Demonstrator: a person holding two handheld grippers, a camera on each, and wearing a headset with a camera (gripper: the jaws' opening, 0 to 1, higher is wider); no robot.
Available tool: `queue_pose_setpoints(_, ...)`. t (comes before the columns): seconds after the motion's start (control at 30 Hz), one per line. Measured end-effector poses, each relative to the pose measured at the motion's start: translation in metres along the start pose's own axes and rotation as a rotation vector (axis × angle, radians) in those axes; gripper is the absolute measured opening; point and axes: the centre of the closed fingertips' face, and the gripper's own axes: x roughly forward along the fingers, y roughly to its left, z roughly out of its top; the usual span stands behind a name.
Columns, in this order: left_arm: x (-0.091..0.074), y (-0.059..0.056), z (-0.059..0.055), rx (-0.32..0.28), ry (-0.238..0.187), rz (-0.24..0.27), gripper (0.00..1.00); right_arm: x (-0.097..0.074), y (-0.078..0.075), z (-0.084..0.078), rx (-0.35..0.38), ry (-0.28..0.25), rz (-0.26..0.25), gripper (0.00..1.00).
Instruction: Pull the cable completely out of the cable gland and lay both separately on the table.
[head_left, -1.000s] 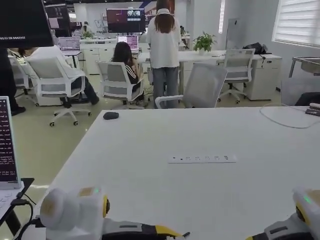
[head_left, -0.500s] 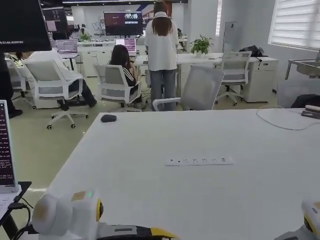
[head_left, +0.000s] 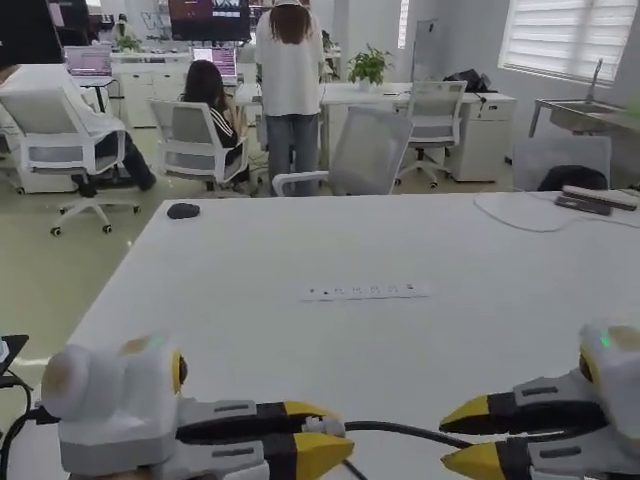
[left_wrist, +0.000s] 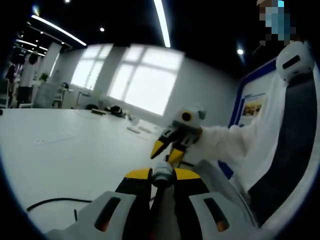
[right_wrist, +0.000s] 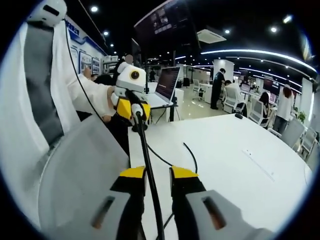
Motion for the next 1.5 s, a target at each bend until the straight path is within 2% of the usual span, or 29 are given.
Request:
queue_pose_setpoints(0.27,0.004,-0.011,-0.011,0.009,0.038,-0.013,0.17,0.017,0.024,0.041,-0.040,-0.102,0.045,0.18)
queue_pose_setpoints(0.4,0.001,-0.019,-0.013,0.016,0.040,-0.024,0.17,0.030,0.037,0.046,-0.060,-0.101,0.073,0.17)
queue_pose_setpoints(0.5,-0.002,-0.024,-0.013,0.023,0.041,-0.028,0.17,0.038,0.047,0.040,-0.084,-0.063,0.103,0.16)
queue_pose_setpoints(0.63,-0.005,-0.024,-0.012,0.025,0.038,-0.024,0.17,0.042,0.051,0.042,-0.083,-0.069,0.132,0.11)
queue_pose_setpoints(0.9,-0.008,-0.018,-0.011,0.016,0.032,0.003,0.17,0.050,0.044,0.044,-0.083,-0.077,0.161,0.07)
queue_pose_setpoints(0.97,-0.008,-0.014,-0.010,0.009,0.027,0.011,0.17,0.051,0.044,0.045,-0.083,-0.082,0.187,0.03)
queue_pose_setpoints(1.17,-0.002,-0.009,-0.010,-0.002,0.051,0.037,0.17,0.050,0.036,0.045,-0.066,-0.088,0.206,0.03)
queue_pose_setpoints(1.4,0.002,-0.016,0.006,-0.020,0.064,0.075,0.17,0.035,0.031,0.053,-0.037,-0.090,0.224,0.03)
queue_pose_setpoints(1.5,0.002,-0.018,0.009,-0.018,0.069,0.089,0.17,0.030,0.031,0.054,-0.019,-0.091,0.239,0.03)
